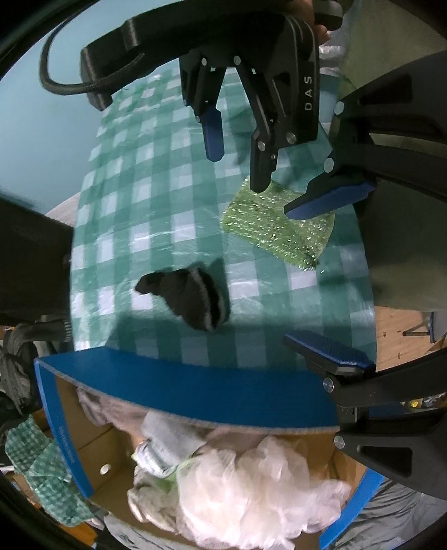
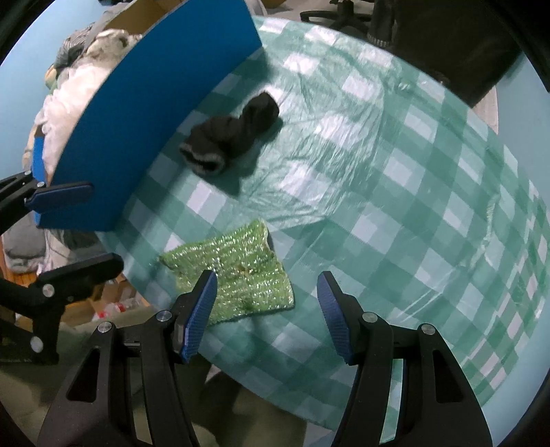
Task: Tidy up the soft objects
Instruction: 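Grasp the green sparkly scrubber pad with the right tool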
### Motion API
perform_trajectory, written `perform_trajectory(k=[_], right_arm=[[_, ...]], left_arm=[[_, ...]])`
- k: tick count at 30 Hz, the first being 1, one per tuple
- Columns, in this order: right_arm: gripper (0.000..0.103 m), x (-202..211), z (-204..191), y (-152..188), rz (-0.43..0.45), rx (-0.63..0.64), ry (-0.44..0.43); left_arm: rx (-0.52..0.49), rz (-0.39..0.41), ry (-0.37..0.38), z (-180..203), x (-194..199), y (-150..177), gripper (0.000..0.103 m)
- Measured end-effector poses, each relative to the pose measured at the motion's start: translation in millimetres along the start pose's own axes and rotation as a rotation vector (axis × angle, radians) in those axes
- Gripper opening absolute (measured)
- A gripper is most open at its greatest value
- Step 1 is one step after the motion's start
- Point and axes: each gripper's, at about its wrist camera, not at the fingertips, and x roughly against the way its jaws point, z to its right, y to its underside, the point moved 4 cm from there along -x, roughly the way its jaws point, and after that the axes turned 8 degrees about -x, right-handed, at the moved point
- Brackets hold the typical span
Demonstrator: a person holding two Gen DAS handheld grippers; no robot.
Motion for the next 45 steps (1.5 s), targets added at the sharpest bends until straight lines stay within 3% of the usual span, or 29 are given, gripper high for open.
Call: perform_trajectory(k=[15,17,19,22,23,28,38,45], right_arm=[[0.061,-45.7,-20.2,16.6,0.015,0.103,0.069],[0.056,-50.4,-24.5,20.3,0.013,0.111,0.079],[0.038,-50.4,-27.6,22.9,0.031,0.127,0.091],[0.022,-52.2,-27.5,25.8,0.036,0.114,0.081],[0.021,-52.5,-28.1,26.1,0.037,0.111,0.083],[0.020,-44.9,-9.8,24.0,0.058,0.048,0.074],[0.020,-25.6,50.5,20.5,0.098,-0.116,0.086],[0.020,-14.9,86.9,15.7,0.113,-0.183,0.104]], left_arm=[[0.080,-0.026,0.000,-9.1,-28.4,9.1,0.068],[0.085,-0.029,0.006,-10.9,-30.9,7.2,0.068],[0.087,-0.029,0.009,-12.4,-30.8,5.9,0.068],[0.082,-0.028,0.011,-13.3,-30.3,3.7,0.068],[0.079,-0.029,0.010,-13.0,-30.9,2.8,0.068],[0.048,-0.026,0.008,-11.0,-31.3,-6.4,0.069],[0.013,0.002,0.000,-12.3,-36.7,-42.9,0.080],[0.002,0.000,0.016,-15.9,-42.7,-64.1,0.080]])
